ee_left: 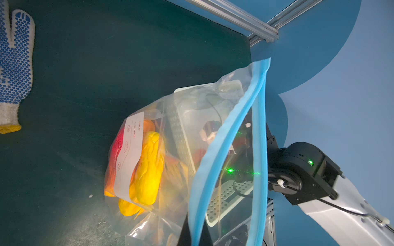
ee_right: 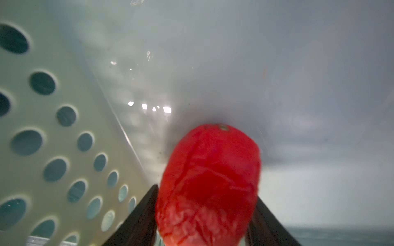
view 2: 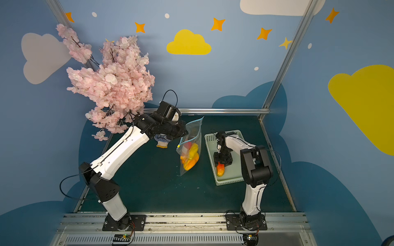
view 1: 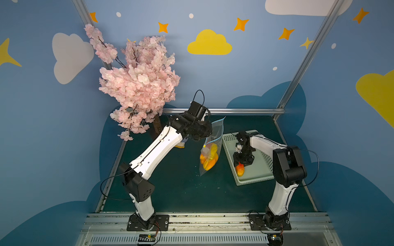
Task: Place the mango in a zip-top bag and seal the zipper
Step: Pick up the mango from the basket, then place the mango in the zipper food storage bag.
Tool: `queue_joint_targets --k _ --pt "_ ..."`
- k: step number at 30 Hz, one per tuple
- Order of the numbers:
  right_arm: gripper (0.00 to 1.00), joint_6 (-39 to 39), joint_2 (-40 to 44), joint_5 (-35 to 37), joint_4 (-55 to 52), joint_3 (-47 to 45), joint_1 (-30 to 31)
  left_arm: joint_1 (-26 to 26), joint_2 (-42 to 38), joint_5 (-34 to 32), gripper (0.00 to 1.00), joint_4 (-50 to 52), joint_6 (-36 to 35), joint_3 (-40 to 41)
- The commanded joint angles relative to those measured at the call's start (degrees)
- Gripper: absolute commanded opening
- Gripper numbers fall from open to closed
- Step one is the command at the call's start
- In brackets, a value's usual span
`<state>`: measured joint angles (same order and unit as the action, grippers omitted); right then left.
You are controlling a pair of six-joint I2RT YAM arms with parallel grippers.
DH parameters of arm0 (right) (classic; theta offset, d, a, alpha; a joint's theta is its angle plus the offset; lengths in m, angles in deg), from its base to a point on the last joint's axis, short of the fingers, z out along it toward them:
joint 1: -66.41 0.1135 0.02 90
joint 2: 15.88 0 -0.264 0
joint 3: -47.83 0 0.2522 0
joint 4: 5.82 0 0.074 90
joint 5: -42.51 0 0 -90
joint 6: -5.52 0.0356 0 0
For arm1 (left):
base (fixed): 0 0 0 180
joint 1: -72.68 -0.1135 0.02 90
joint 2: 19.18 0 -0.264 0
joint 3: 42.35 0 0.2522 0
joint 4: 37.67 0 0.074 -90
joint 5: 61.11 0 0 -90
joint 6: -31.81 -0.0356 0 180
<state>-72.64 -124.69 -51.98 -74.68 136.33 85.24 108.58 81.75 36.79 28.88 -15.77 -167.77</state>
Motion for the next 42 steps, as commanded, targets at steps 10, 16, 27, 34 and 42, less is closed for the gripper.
queue_joint_targets --k 10,16,27,34,42 --pt "0.2 4.8 18.6 0.0 -1.2 13.8 0.4 -0.2 -0.9 0.2 0.03 0.6 -0.5 -2.1" --pt "0.2 8.1 24.0 -1.6 13.2 25.3 5.8 -0.2 -0.6 0.3 0.03 0.7 -0.6 -2.4" --pt "0.21 11.4 20.6 -1.2 27.1 24.9 15.5 -0.2 -0.8 0.2 0.03 0.6 -0.5 -2.4" --pt "0.34 9.7 20.7 0.6 27.0 20.6 17.0 -0.3 -1.0 0.3 0.03 0.6 -0.5 -2.2" --pt "0.73 9.5 25.1 4.4 18.0 25.2 17.1 -0.3 -1.0 -0.1 0.03 0.7 -0.6 -2.3"
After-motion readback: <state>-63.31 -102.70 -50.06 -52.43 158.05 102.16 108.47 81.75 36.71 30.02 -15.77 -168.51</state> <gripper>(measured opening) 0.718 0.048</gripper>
